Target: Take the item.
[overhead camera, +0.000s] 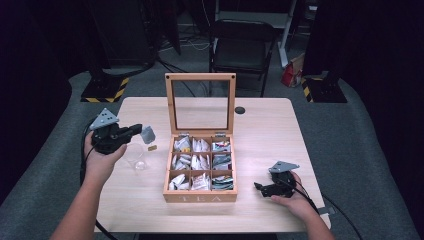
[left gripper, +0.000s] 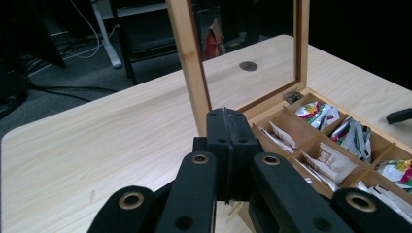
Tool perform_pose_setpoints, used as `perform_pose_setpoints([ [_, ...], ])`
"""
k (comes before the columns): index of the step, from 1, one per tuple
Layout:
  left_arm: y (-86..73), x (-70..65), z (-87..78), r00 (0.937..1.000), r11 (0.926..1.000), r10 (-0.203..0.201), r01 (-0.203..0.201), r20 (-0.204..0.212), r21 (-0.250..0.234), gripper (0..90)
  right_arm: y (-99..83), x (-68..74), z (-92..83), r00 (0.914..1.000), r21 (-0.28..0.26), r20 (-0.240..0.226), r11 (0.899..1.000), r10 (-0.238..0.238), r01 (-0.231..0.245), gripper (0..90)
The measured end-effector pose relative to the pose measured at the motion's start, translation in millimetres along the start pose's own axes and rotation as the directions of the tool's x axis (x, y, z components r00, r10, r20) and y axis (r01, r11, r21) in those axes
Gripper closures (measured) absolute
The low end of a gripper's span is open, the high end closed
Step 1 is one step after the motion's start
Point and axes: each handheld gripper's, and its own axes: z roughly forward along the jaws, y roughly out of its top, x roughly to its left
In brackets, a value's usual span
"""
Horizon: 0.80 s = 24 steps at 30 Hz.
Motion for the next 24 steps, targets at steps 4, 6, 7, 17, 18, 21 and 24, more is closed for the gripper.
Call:
perform_pose_setpoints([
  [4, -1.4, 5.8, -4.6, 0.9998, 1.0000, -0.008, 0.008, -0.019, -0.004, 90.0, 0.0, -0.1, -0.1, 1.0000, 0.000, -0.002, 1.000, -0.002, 0.002, 11.9],
  [6, -2.2, 8.5, -6.1, 0.9996, 0.9999, -0.011, 0.011, -0.024, -0.004, 90.0, 0.0, 0.0, 0.0, 1.0000, 0.000, 0.000, 1.000, -0.001, 0.001, 11.9],
  [7, -2.8, 9.7, -7.0, 0.9994, 0.9999, -0.017, 0.017, -0.030, -0.002, 90.0, 0.0, 0.0, 0.0, 1.0000, 0.000, 0.000, 1.000, 0.000, 0.000, 11.9],
  [17, -11.0, 23.6, -12.9, 0.9960, 0.9990, -0.044, 0.044, -0.078, 0.001, 90.0, 0.0, 0.0, 0.0, 1.0000, 0.000, 0.000, 1.000, 0.000, 0.000, 11.9],
  [18, -11.7, 25.2, -13.8, 0.9956, 0.9989, -0.046, 0.046, -0.081, 0.008, 90.0, 0.0, 0.0, -0.1, 1.0000, 0.001, 0.000, 1.000, 0.000, 0.000, 11.9],
  [21, -15.9, 31.2, -16.3, 0.9935, 0.9981, -0.059, 0.061, -0.098, 0.013, 90.0, 0.0, -0.1, -0.1, 1.0000, 0.000, -0.002, 1.000, -0.002, 0.002, 11.9],
  [24, -20.5, 36.1, -17.7, 0.9906, 0.9971, -0.073, 0.075, -0.116, 0.013, 90.0, 0.0, -0.1, -0.1, 1.0000, 0.001, -0.002, 1.000, -0.002, 0.002, 11.9],
])
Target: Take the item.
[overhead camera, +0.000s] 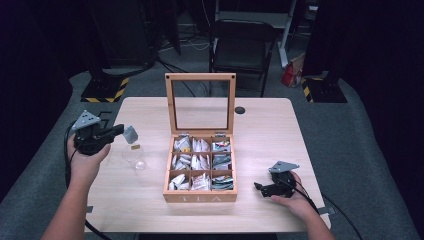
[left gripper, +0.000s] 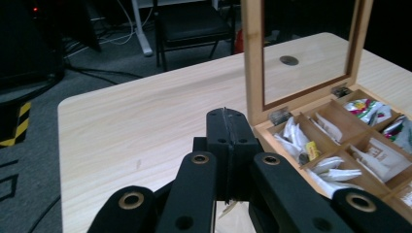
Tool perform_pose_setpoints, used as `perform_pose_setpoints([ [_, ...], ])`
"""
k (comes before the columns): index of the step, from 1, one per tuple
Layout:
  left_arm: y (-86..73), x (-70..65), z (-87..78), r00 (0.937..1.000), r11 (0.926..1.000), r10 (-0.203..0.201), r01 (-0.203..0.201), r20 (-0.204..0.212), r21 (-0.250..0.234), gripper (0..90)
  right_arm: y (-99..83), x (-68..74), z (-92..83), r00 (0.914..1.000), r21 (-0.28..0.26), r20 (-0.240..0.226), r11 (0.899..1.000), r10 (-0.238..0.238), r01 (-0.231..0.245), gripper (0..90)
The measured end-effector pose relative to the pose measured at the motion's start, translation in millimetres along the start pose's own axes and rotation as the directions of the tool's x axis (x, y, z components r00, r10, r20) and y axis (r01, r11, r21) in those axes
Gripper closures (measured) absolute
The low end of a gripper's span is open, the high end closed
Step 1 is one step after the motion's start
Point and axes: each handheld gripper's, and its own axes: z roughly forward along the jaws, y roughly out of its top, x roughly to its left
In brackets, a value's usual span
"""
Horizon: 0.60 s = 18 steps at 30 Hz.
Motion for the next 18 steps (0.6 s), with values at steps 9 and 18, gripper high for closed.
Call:
perform_pose_setpoints([
  [9, -9.8, 8.5, 2.1, 0.9995, 0.9997, -0.021, 0.021, -0.025, 0.010, 90.0, 0.0, 0.1, 0.1, 1.0000, -0.001, 0.002, 1.000, 0.002, -0.002, 11.9],
  [18, -22.2, 10.3, 10.1, 0.9991, 0.9992, -0.022, 0.024, -0.037, 0.033, 90.0, 0.0, 0.1, 0.1, 1.0000, -0.001, 0.002, 1.000, 0.002, -0.002, 11.9],
])
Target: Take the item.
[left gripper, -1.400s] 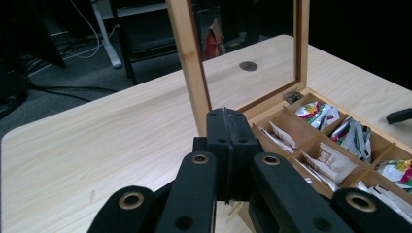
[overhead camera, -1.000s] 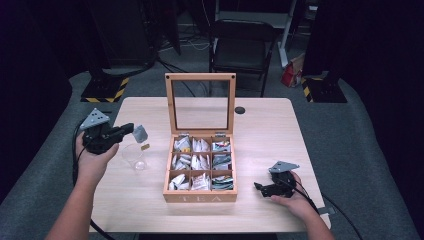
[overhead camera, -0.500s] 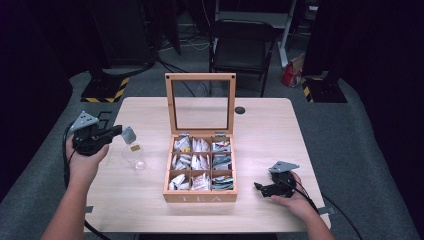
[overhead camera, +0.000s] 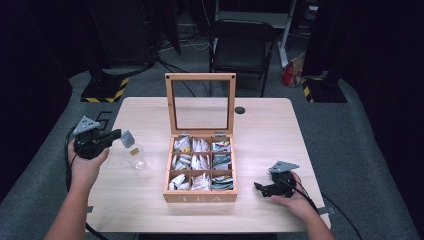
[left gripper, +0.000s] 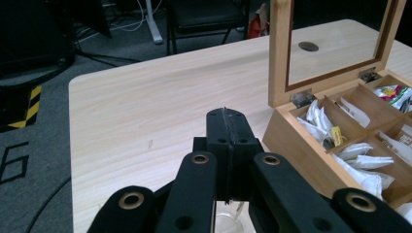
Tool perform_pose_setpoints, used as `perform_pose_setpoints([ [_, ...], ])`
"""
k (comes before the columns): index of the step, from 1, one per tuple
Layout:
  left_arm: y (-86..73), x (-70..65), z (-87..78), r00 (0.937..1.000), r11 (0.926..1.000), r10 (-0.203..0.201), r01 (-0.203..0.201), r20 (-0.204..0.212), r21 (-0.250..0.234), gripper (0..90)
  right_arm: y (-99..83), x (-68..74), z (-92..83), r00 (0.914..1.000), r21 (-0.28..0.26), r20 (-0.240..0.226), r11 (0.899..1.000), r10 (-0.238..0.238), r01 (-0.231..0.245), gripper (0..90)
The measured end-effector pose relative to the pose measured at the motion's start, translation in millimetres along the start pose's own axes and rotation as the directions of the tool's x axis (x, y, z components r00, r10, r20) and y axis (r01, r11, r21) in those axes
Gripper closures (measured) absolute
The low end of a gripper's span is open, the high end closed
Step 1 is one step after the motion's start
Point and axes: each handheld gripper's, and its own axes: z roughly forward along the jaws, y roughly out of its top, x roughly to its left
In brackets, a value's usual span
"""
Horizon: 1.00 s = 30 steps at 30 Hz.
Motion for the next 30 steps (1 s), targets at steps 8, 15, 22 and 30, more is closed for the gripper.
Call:
perform_pose_setpoints([
  [8, -13.5, 0.0, 9.5, 0.9999, 0.9995, -0.017, 0.017, 0.004, 0.029, 90.0, 0.0, 0.0, 0.0, 1.0000, 0.000, 0.000, 1.000, 0.000, 0.000, 11.9],
  [15, -23.1, -0.1, 16.4, 0.9997, 0.9986, -0.025, 0.025, 0.004, 0.046, 90.0, -0.1, -0.2, -0.2, 1.0000, 0.001, -0.003, 1.000, -0.002, 0.002, 11.9],
  [22, -30.1, 0.5, 19.5, 0.9995, 0.9974, -0.030, 0.030, 0.004, 0.065, 90.0, 0.0, -0.1, -0.1, 1.0000, 0.000, -0.001, 1.000, -0.001, 0.001, 11.9],
  [30, -36.5, -1.4, 24.9, 0.9997, 0.9959, -0.025, 0.024, 0.006, 0.087, 90.0, 0.0, 0.0, 0.0, 1.0000, 0.000, 0.000, 1.000, -0.001, 0.001, 11.9],
])
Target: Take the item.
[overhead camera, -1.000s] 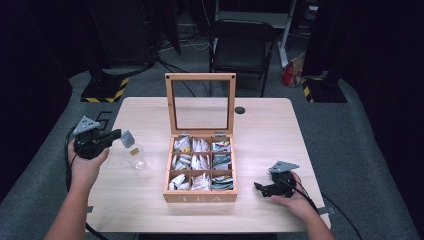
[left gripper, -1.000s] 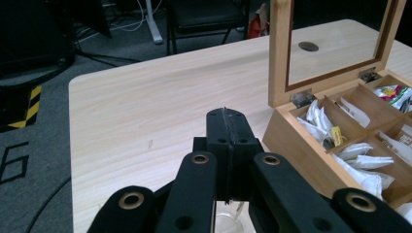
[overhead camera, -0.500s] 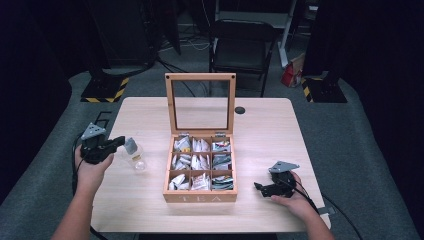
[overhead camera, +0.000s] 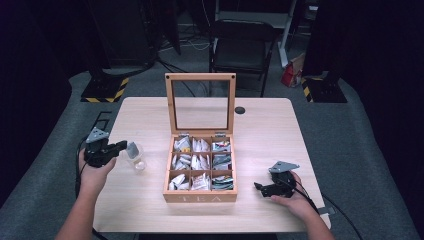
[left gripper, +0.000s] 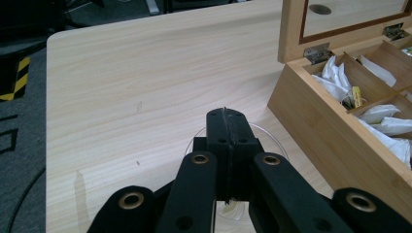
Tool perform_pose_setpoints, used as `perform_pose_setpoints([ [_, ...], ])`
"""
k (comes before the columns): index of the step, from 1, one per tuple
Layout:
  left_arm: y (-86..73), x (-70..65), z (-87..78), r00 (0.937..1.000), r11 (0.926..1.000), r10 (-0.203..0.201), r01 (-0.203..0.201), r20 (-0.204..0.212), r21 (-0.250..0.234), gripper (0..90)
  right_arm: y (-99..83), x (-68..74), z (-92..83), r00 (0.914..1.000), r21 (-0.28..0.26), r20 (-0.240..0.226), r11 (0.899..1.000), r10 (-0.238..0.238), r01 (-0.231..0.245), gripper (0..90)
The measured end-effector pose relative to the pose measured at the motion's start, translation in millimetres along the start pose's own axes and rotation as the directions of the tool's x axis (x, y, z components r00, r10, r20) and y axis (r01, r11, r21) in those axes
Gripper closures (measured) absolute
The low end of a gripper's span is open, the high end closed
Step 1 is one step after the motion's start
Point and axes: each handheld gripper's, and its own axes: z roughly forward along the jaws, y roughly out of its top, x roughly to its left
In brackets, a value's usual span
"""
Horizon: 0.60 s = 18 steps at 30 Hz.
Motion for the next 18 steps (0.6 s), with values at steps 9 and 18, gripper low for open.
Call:
perform_pose_setpoints([
  [9, -3.3, -1.1, 4.6, 1.0000, 0.9999, 0.004, -0.004, 0.000, 0.016, 90.0, 0.0, -0.2, -0.2, 1.0000, 0.001, -0.002, 1.000, -0.002, 0.002, 11.9],
  [18, -4.2, -1.1, 4.6, 0.9999, 0.9999, -0.010, 0.010, 0.011, 0.013, 79.0, 0.0, 0.0, 0.0, 1.0000, 0.000, 0.000, 1.000, 0.000, 0.000, 11.9],
])
